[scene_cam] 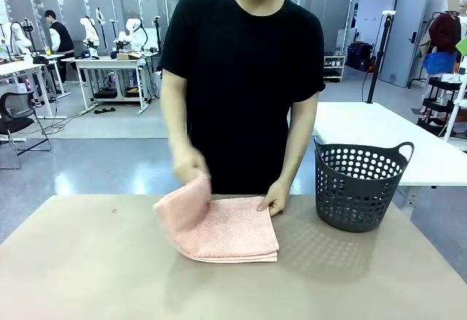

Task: Fold the towel.
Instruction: Pick up the 100 cm Hotel Towel and place it on the left side of the table.

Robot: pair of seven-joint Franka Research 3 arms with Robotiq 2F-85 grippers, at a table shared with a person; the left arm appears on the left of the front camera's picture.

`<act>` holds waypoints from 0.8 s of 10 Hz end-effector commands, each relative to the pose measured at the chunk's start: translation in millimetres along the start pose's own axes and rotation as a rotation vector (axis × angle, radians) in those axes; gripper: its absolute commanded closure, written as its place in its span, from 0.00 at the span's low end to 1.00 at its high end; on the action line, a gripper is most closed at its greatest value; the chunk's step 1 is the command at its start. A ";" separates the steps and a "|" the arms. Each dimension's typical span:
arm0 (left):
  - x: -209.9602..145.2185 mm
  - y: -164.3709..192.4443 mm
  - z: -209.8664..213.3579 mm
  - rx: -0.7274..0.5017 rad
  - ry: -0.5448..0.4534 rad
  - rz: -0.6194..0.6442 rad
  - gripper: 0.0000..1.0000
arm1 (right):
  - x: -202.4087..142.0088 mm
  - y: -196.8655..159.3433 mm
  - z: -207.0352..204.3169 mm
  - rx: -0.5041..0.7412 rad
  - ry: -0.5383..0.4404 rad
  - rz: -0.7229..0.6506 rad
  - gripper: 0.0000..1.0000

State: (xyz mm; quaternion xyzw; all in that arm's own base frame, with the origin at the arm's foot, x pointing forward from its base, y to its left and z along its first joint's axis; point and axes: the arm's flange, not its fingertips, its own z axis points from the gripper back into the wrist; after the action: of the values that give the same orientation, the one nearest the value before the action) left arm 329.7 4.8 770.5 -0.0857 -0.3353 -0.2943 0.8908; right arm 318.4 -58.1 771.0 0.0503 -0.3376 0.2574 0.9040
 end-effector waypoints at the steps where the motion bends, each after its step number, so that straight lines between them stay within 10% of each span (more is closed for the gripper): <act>1: 0.7 -0.6 1.6 -0.001 -0.001 0.002 0.00 | -1.4 -0.3 1.0 0.002 0.001 -0.002 0.00; 8: 0.7 -0.6 1.6 -0.001 -0.001 0.002 0.00 | -1.4 -0.3 1.0 0.002 0.001 -0.002 0.00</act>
State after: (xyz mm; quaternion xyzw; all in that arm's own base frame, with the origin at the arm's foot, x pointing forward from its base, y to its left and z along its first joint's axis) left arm 329.6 4.8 770.5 -0.0858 -0.3353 -0.2944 0.8908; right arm 318.4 -58.1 771.0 0.0503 -0.3376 0.2574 0.9040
